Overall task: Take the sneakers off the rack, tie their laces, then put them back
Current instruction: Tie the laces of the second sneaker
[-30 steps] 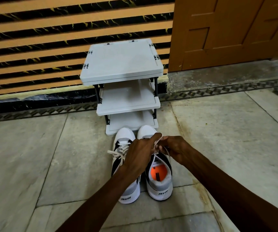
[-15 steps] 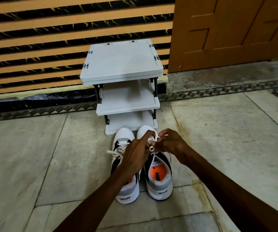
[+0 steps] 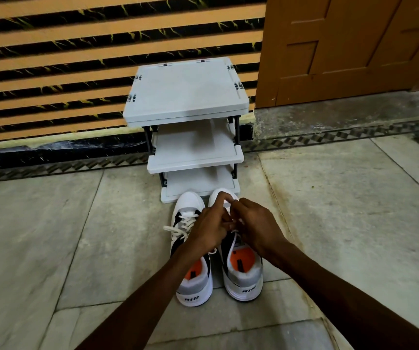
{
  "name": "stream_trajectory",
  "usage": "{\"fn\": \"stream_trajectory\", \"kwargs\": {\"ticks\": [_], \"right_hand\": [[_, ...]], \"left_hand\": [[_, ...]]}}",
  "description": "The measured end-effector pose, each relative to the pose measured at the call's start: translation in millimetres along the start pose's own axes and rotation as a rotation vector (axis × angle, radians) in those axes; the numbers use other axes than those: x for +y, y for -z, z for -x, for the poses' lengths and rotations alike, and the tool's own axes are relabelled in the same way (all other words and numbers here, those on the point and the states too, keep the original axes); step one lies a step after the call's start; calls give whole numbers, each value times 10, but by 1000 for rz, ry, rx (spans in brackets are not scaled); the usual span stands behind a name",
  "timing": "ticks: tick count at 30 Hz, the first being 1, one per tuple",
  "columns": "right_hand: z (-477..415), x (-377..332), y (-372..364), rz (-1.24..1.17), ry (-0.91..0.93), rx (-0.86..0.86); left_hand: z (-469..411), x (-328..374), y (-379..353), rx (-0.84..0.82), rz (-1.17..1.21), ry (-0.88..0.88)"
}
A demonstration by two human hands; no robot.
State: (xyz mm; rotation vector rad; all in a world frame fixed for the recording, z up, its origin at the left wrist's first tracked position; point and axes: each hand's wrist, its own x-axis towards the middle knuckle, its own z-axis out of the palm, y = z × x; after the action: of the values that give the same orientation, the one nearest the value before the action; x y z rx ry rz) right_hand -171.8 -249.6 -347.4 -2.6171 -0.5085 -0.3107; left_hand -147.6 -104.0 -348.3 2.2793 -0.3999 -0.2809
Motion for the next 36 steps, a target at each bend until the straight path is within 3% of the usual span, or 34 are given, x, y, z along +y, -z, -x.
{"fn": "stream_trajectory", "kwargs": {"ticks": [7, 12, 16, 23, 28, 36], "right_hand": [[11, -23, -64, 32, -55, 57], [45, -23, -53, 72, -105, 103], [32, -59, 24, 146, -148, 80], [6, -73, 168, 22, -256, -77], [65, 18, 238, 18, -321, -114], [202, 257, 349, -258, -457, -235]], "left_hand": [[-67, 114, 58, -41, -42, 162], [-70, 197, 106, -137, 374, 416], [-83, 222, 118, -110, 409, 477], [-62, 179, 69, 116, 237, 403], [-73, 57, 103, 167, 41, 390], [-92, 72, 116, 186, -138, 488]]}}
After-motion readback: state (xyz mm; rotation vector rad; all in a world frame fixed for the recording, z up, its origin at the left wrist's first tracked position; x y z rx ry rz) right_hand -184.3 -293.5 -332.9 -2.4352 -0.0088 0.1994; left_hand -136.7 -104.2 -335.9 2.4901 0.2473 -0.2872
